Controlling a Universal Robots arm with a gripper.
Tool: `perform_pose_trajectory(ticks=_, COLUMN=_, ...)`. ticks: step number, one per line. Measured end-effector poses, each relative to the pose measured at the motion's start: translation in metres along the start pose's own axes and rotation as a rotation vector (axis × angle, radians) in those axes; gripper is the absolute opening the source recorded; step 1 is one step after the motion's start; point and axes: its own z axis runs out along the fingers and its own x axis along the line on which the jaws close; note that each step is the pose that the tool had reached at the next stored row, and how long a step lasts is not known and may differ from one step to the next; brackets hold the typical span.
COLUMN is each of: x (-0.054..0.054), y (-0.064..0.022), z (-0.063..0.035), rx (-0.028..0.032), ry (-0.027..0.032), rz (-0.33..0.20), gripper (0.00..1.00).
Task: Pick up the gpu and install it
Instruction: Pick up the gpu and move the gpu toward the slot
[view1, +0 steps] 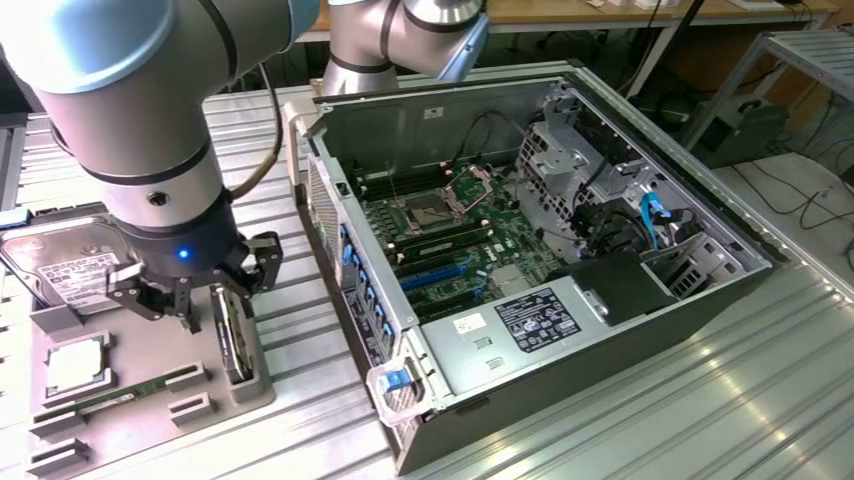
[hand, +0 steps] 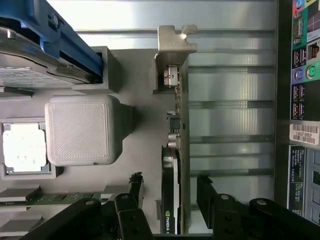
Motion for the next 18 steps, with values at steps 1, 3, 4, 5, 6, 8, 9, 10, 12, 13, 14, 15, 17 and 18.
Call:
perform_pose_trajectory(ticks=1, x=0.0, y=0.0004, z=0.0015, rx=0.0001, ry=0.0001, rz=0.0, gripper=0.56)
perform_pose_trajectory(ticks=3, x=0.0, y=0.0016, z=0.0051, rx=0.0001, ry=0.0001, rz=0.0, gripper=0.56)
perform_pose_trajectory(ticks=4, x=0.0, y=0.0023, z=0.007, rx=0.0001, ry=0.0, rz=0.0, gripper=0.56)
perform_pose_trajectory(ticks=5, x=0.0, y=0.0029, z=0.009, rx=0.0, ry=0.0, rz=0.0, gripper=0.56)
perform_pose_trajectory(ticks=6, x=0.0, y=0.0031, z=0.0106, rx=0.0, ry=0.0, rz=0.0, gripper=0.56)
perform_pose_trajectory(ticks=8, x=0.0, y=0.0031, z=0.0134, rx=0.0, ry=0.0, rz=0.0, gripper=0.56)
perform_pose_trajectory(ticks=9, x=0.0, y=0.0031, z=0.0154, rx=0.0, ry=0.0001, rz=0.0, gripper=0.56)
perform_pose_trajectory(ticks=10, x=0.0, y=0.0032, z=0.018, rx=0.0, ry=0.0, rz=0.0, gripper=0.56)
perform_pose_trajectory(ticks=12, x=0.0, y=0.0037, z=0.0217, rx=0.0001, ry=0.0001, rz=0.0, gripper=0.56)
perform_pose_trajectory(ticks=13, x=0.0, y=0.0044, z=0.0238, rx=0.0001, ry=0.0001, rz=0.0, gripper=0.56)
perform_pose_trajectory(ticks=14, x=0.0, y=0.005, z=0.0249, rx=0.0001, ry=0.0, rz=0.0, gripper=0.56)
perform_pose_trajectory(ticks=15, x=0.0, y=0.005, z=0.0252, rx=0.0003, ry=0.0002, rz=0.0, gripper=0.56)
perform_pose_trajectory(ticks=17, x=0.0, y=0.005, z=0.0252, rx=0.0005, ry=0.0003, rz=0.0, gripper=0.56)
perform_pose_trajectory(ticks=18, x=0.0, y=0.005, z=0.0252, rx=0.0005, ry=0.0003, rz=0.0, gripper=0.56)
